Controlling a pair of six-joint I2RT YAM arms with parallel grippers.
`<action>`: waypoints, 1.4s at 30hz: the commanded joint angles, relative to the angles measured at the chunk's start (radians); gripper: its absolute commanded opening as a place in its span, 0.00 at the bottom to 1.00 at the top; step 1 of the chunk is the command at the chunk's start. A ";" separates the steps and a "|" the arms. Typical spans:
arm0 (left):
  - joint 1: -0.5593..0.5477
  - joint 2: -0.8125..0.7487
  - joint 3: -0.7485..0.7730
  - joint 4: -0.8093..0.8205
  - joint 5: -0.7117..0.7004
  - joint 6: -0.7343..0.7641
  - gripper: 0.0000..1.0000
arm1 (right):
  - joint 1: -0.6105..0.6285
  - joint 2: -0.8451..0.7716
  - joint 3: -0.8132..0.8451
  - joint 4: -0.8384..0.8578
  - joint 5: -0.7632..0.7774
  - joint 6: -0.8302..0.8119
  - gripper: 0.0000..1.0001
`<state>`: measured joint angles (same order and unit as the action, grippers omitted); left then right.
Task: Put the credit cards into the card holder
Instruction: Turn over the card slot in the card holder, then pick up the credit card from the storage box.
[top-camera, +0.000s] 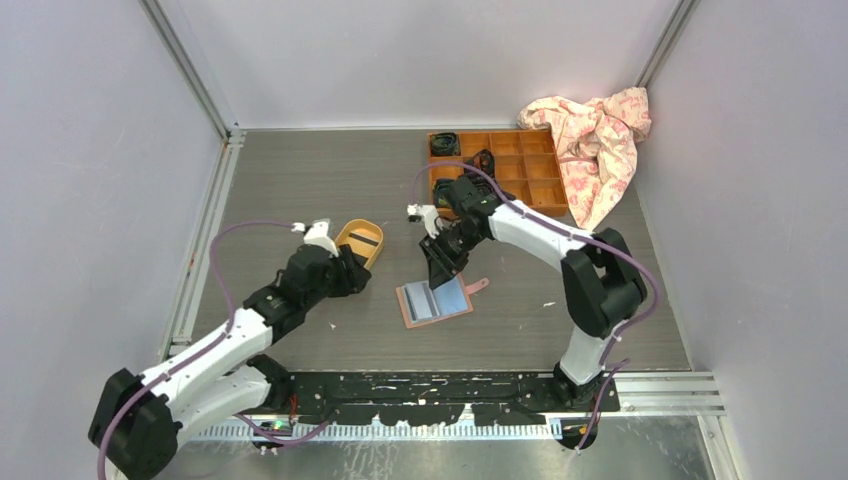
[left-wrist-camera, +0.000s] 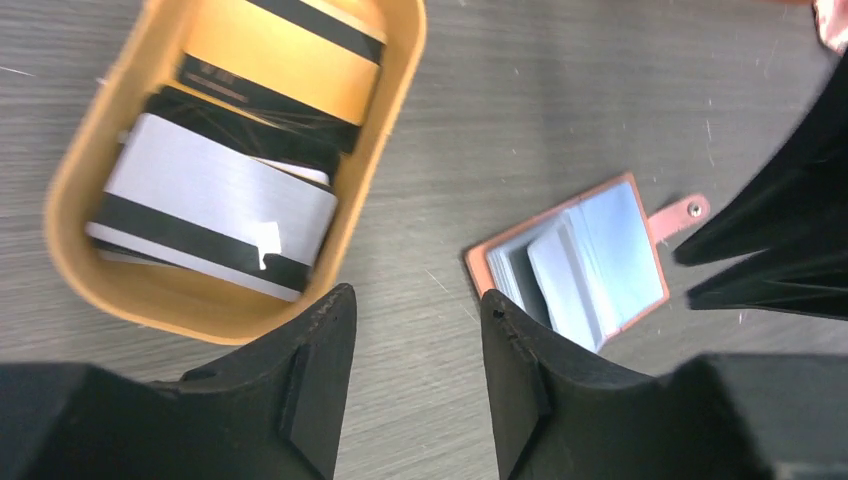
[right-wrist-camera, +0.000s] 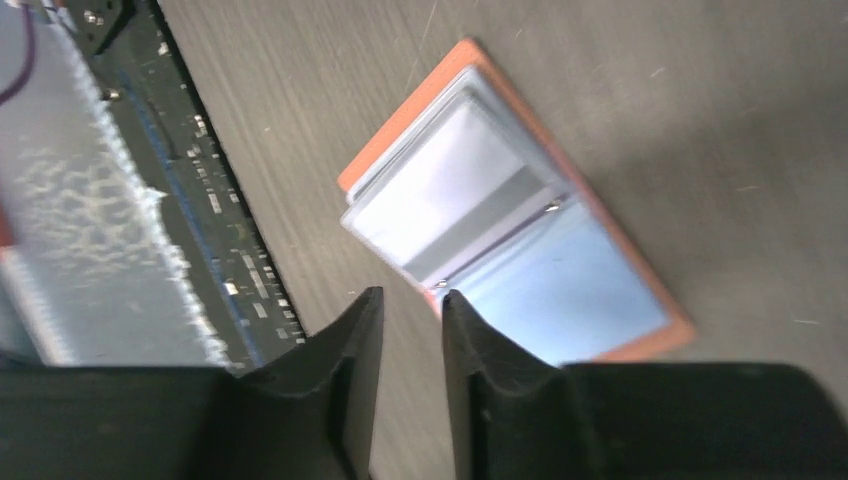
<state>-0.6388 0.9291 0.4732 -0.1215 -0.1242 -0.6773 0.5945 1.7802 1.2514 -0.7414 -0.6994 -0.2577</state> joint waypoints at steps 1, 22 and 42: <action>0.088 -0.095 0.023 -0.072 0.074 0.026 0.53 | 0.008 -0.125 0.090 0.070 0.125 -0.129 0.44; 0.258 -0.327 -0.165 -0.195 -0.091 -0.169 0.66 | 0.192 0.484 0.817 -0.022 -0.017 0.165 0.69; 0.309 -0.105 -0.145 -0.006 0.017 -0.135 0.45 | 0.247 0.787 1.148 -0.187 0.091 0.149 0.64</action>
<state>-0.3382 0.8165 0.3038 -0.1993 -0.1287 -0.8303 0.8227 2.5530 2.3268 -0.9066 -0.6109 -0.1066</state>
